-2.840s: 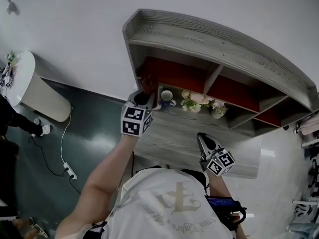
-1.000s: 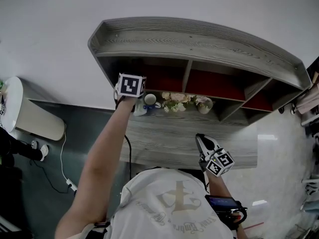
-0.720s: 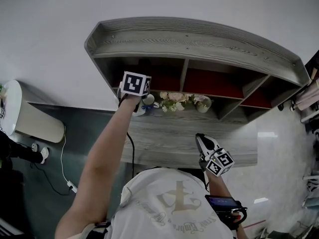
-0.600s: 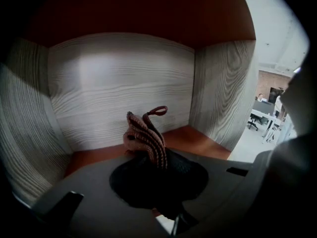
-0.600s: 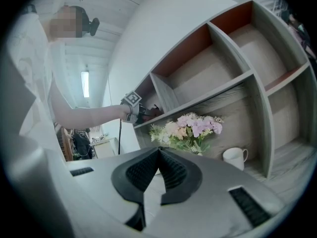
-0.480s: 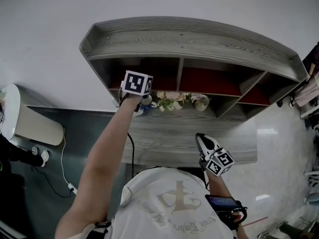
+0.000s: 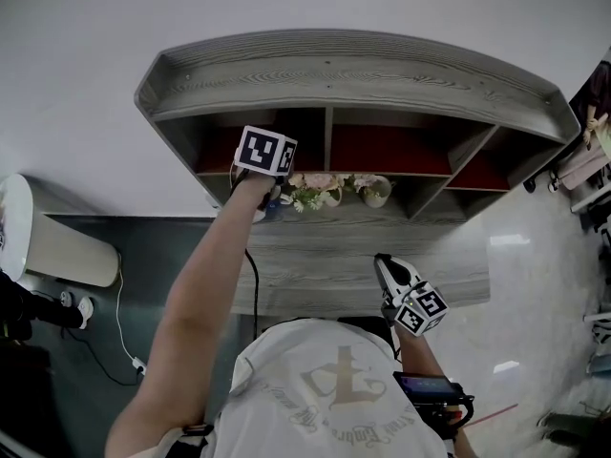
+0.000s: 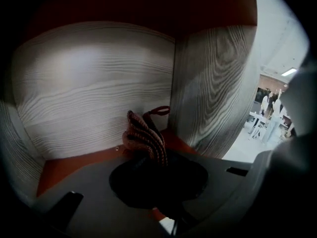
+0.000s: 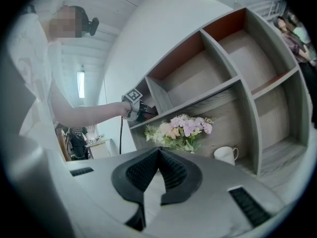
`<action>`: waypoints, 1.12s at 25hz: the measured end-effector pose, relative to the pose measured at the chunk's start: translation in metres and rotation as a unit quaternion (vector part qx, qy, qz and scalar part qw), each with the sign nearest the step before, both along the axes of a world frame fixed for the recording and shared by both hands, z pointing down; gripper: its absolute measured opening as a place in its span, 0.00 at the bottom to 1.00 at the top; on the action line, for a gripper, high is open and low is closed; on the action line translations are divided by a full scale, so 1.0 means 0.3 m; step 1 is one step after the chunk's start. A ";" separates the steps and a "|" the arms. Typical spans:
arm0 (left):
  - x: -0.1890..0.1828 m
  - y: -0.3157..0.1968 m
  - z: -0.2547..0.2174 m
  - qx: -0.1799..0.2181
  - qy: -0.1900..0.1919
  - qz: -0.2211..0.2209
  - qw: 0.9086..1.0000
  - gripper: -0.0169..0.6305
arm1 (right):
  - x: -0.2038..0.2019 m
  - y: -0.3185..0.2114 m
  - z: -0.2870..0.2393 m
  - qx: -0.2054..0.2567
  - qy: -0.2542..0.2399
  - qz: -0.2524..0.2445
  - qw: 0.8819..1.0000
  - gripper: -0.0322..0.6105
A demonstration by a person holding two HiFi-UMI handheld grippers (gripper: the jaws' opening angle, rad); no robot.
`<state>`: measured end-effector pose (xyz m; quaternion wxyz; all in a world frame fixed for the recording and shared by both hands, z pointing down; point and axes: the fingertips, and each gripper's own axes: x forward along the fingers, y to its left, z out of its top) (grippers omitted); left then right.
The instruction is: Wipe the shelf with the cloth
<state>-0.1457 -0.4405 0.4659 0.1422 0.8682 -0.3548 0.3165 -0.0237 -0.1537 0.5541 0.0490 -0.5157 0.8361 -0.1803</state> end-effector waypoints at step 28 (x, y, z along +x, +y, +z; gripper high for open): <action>0.056 0.340 -0.002 -0.035 0.114 0.055 0.991 0.13 | -0.031 0.034 -0.013 -0.003 0.009 0.006 1.000 0.06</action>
